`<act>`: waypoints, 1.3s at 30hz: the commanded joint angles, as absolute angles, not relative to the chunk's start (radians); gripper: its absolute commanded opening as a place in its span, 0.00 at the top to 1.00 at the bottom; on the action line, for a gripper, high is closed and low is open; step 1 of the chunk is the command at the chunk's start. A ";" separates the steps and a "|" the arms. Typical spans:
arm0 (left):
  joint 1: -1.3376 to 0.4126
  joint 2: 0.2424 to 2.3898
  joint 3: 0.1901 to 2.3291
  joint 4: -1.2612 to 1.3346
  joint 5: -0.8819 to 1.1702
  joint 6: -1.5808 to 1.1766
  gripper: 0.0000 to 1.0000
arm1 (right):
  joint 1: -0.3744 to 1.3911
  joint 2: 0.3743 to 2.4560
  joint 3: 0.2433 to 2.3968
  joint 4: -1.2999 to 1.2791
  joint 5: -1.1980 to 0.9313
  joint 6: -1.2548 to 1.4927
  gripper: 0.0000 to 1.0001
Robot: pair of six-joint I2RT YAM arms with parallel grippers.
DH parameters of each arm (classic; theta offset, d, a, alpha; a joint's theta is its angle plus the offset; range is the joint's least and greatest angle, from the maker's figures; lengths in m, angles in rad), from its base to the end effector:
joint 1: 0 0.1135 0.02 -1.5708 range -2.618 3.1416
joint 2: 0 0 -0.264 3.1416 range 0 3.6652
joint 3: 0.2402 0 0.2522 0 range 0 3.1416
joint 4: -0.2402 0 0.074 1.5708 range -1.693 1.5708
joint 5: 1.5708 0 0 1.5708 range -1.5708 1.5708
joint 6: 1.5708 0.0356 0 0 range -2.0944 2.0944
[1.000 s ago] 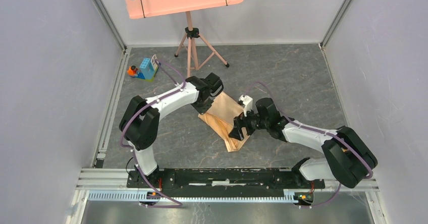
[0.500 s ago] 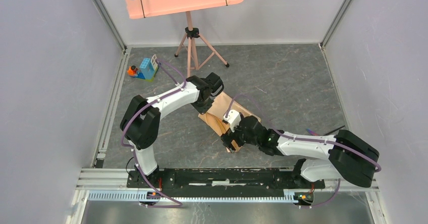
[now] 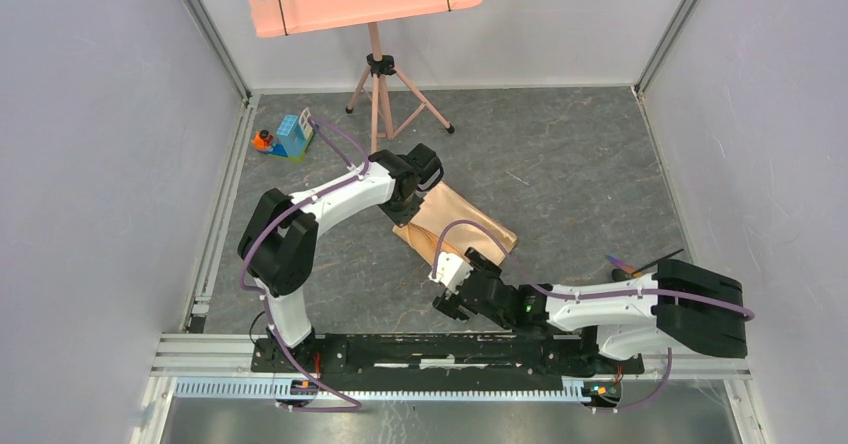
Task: Fold the napkin into a case and place the utensils inside
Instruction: Fold the lower triangle-folded napkin at the center of the board.
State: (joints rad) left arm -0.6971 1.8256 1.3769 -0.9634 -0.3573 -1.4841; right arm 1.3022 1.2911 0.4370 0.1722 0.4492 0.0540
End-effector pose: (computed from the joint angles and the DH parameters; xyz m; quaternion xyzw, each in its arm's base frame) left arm 0.2765 -0.2153 0.2108 -0.3891 0.9006 0.0126 0.1931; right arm 0.0774 0.2231 0.1551 -0.4366 0.7702 0.1064 0.4526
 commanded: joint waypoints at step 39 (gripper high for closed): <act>-0.688 1.806 1.378 -0.932 -0.361 -1.505 0.98 | 1.147 1.209 0.341 0.256 0.469 0.180 0.88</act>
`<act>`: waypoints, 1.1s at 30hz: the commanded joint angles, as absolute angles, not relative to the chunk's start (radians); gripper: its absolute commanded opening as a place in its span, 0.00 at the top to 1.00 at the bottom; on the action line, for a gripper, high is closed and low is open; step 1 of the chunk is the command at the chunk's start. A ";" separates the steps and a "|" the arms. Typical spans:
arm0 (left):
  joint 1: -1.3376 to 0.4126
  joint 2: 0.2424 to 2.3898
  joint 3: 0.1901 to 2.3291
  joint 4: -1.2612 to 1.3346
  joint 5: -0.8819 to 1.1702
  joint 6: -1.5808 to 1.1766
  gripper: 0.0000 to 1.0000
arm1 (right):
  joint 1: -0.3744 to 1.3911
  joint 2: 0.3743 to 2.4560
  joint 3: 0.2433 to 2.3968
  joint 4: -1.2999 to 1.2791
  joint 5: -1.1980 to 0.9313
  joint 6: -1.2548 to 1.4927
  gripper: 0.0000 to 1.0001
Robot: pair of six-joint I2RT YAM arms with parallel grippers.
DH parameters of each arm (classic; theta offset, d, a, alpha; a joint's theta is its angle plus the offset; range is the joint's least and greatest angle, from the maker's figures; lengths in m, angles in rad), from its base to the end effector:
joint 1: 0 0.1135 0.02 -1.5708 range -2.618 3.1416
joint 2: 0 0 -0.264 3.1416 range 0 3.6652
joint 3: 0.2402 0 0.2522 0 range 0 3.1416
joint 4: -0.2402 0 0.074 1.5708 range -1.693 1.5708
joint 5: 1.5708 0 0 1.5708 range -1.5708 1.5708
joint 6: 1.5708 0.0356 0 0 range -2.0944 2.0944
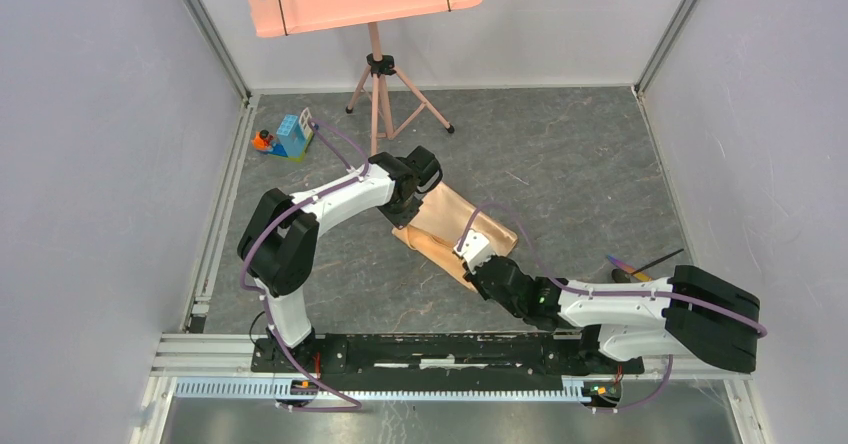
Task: Fold the napkin into a case and place the utensils inside
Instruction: Fold the lower triangle-folded napkin at the center of the board.
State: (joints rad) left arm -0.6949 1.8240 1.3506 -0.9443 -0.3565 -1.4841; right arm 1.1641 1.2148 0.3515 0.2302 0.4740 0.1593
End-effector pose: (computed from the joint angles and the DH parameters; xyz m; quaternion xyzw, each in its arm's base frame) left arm 0.2752 -0.2132 0.2047 -0.3898 0.9007 0.0151 0.1915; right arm 0.1012 0.1938 0.1513 -0.3246 0.8111 0.1046 0.4752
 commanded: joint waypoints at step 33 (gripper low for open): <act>-0.667 1.929 1.472 -0.805 -0.385 -1.466 0.98 | 0.971 1.234 0.312 0.324 0.386 0.144 1.00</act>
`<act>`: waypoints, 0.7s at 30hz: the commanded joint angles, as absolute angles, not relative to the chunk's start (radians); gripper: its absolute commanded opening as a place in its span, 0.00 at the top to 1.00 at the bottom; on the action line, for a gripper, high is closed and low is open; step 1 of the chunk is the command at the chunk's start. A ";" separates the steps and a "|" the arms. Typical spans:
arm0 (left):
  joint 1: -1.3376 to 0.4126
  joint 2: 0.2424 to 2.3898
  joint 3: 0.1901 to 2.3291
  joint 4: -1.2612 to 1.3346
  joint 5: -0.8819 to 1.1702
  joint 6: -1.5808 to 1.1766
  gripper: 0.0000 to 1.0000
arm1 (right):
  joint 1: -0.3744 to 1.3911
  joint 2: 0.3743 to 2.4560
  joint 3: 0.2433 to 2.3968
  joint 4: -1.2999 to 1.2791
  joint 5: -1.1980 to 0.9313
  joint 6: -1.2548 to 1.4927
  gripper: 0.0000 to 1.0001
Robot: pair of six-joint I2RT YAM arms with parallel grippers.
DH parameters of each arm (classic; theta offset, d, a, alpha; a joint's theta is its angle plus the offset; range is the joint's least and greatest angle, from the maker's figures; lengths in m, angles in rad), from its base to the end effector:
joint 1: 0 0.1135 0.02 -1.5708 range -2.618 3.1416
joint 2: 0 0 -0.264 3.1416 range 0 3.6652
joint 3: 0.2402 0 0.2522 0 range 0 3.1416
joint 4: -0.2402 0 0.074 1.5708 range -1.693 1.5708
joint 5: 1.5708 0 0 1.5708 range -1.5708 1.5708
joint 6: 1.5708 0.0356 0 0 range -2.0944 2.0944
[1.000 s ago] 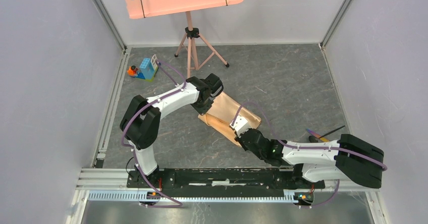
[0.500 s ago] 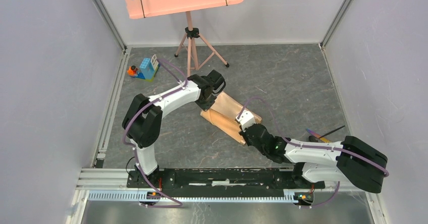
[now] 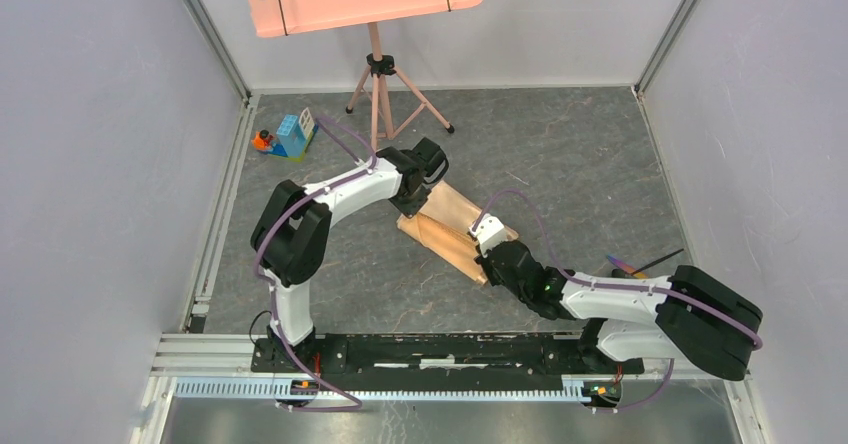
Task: Fold the napkin into a case and place the utensils inside
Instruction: Fold the lower triangle-folded napkin at the center of the board.
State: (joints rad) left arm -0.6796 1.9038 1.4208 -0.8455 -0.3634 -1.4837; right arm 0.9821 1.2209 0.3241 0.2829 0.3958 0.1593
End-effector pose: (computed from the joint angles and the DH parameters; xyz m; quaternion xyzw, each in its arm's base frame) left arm 0.3011 -0.2270 0.1982 -0.4021 0.8899 -0.0206 0.2142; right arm 0.1317 0.1725 0.1460 -0.2651 0.8340 0.0970 0.4742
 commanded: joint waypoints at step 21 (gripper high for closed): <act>-0.670 1.903 1.447 -0.766 -0.393 -1.335 0.34 | 0.947 1.292 0.309 0.353 0.365 0.146 1.00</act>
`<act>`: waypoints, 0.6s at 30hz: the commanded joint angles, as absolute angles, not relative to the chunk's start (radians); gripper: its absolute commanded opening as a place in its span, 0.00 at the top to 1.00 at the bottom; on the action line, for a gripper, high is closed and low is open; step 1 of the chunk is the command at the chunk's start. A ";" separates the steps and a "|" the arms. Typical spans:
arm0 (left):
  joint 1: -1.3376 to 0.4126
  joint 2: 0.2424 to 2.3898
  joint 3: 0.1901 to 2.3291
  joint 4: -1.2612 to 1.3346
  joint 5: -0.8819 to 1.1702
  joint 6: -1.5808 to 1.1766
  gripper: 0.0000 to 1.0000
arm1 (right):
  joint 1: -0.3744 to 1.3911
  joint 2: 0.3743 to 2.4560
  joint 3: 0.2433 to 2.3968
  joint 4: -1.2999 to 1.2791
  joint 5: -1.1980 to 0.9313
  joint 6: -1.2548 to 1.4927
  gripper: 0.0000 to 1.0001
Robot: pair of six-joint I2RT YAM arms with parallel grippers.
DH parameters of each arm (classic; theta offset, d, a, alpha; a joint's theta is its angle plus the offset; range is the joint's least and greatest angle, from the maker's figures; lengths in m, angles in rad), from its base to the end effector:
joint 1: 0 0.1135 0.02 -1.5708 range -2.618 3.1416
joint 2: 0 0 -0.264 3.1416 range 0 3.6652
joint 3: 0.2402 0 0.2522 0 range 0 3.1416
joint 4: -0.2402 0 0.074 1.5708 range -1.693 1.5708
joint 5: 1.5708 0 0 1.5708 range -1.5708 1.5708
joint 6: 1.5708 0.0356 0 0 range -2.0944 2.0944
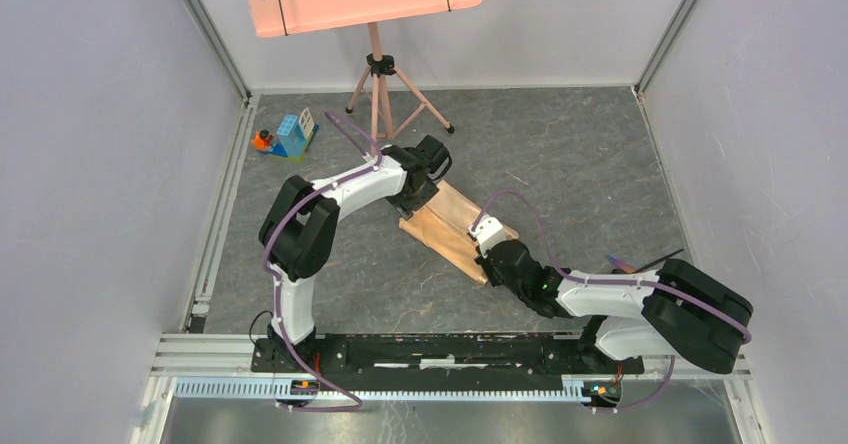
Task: Fold the napkin into a case and place the utensils inside
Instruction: Fold the lower triangle-folded napkin at the center of the board.
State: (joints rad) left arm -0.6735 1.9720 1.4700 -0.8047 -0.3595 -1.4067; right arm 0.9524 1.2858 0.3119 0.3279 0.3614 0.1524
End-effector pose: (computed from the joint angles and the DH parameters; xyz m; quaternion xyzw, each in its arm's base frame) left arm 0.3163 -0.2364 0.1877 -0.3716 0.9021 -0.0220 0.2184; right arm 0.1371 0.1710 0.1334 -0.2690 0.8421 0.0933 0.4580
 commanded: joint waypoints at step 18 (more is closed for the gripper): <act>-0.671 1.418 0.849 -0.098 -0.142 -1.008 0.40 | 0.943 1.306 0.321 0.344 0.355 0.153 1.00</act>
State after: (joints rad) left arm -0.6739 1.5436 1.0409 -0.4438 -0.2527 -1.1572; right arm 0.9478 1.2991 0.3119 0.3447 0.3614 0.1520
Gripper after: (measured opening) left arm 0.679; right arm 0.014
